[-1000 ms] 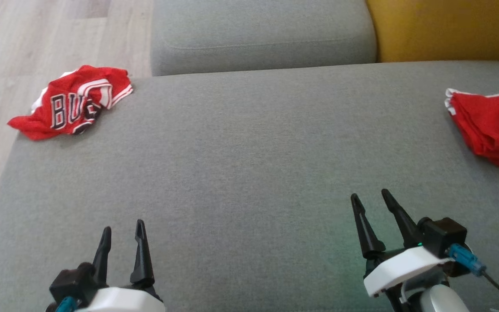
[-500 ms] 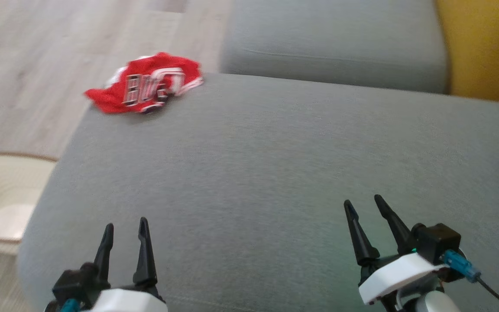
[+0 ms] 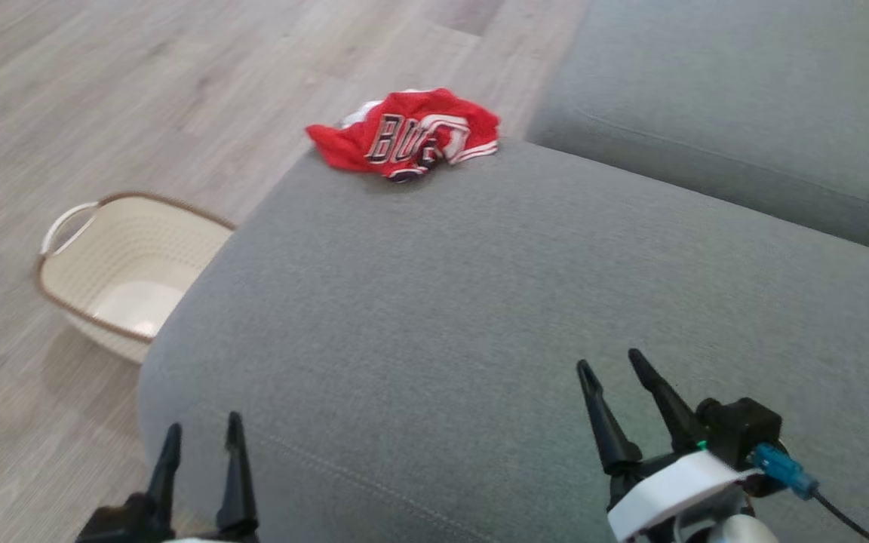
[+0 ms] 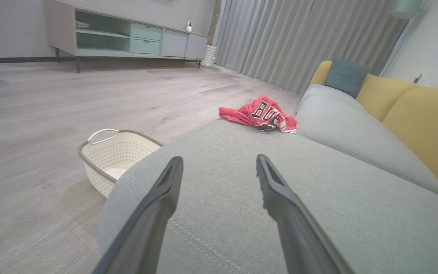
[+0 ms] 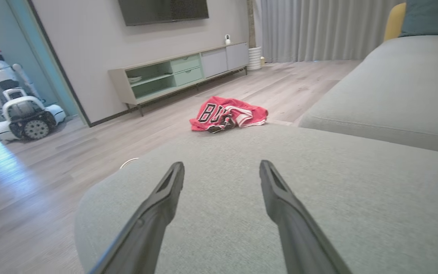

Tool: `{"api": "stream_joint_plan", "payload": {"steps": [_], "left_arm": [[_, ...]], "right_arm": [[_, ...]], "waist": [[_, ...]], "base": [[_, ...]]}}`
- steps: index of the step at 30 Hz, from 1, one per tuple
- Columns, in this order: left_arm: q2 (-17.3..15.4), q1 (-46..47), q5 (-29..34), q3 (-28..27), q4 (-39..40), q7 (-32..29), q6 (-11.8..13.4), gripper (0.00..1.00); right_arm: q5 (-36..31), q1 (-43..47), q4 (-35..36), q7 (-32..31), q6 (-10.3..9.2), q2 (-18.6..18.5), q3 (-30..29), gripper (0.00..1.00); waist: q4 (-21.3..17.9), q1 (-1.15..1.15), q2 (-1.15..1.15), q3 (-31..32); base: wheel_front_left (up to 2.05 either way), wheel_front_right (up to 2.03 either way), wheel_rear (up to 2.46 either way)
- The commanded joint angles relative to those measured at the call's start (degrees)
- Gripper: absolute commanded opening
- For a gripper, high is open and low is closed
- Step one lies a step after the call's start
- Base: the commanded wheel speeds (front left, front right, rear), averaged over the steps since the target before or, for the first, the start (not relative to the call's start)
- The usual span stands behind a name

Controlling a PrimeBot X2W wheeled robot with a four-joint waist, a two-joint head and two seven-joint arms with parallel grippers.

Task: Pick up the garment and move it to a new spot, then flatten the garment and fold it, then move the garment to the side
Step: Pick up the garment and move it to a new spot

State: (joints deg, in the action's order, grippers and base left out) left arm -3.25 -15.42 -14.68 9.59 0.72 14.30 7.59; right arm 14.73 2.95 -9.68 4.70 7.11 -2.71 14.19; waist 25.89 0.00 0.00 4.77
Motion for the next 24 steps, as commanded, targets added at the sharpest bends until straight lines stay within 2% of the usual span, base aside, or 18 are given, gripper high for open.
{"api": "stream_joint_plan", "payload": {"steps": [1, 15, 19, 24], "left_arm": [[0.30, 1.41, 0.18, -2.39, 2.58, 0.70, 0.30, 1.00], [0.13, 0.97, -0.33, -4.62, 4.14, 0.70, 0.88, 1.00], [-2.10, 3.86, 0.34, -6.14, 3.56, 0.70, 0.07, 1.00], [-6.67, 10.81, 1.26, -8.85, 5.05, -0.48, -0.35, 1.00]], "right_arm": [[0.27, -2.96, 1.84, 0.29, 0.37, -0.17, 1.65, 1.00], [-0.18, -5.70, 0.76, 0.35, 0.37, -0.17, 2.74, 1.00], [-1.58, -5.87, 1.10, 0.62, 0.37, -0.17, 0.55, 1.00], [-4.63, -8.65, 3.23, -0.61, 0.37, -0.17, -0.87, 1.00]], "waist": [[1.41, 0.00, 0.00, -0.56], [2.69, 0.00, 0.00, -2.50], [2.33, 0.00, 0.00, -3.64], [-2.10, 0.00, 0.00, -9.23]], "base": [[0.00, 0.00, 0.00], [0.00, 0.00, 0.00], [0.00, 0.00, 0.00], [0.00, 0.00, 0.00]]}}
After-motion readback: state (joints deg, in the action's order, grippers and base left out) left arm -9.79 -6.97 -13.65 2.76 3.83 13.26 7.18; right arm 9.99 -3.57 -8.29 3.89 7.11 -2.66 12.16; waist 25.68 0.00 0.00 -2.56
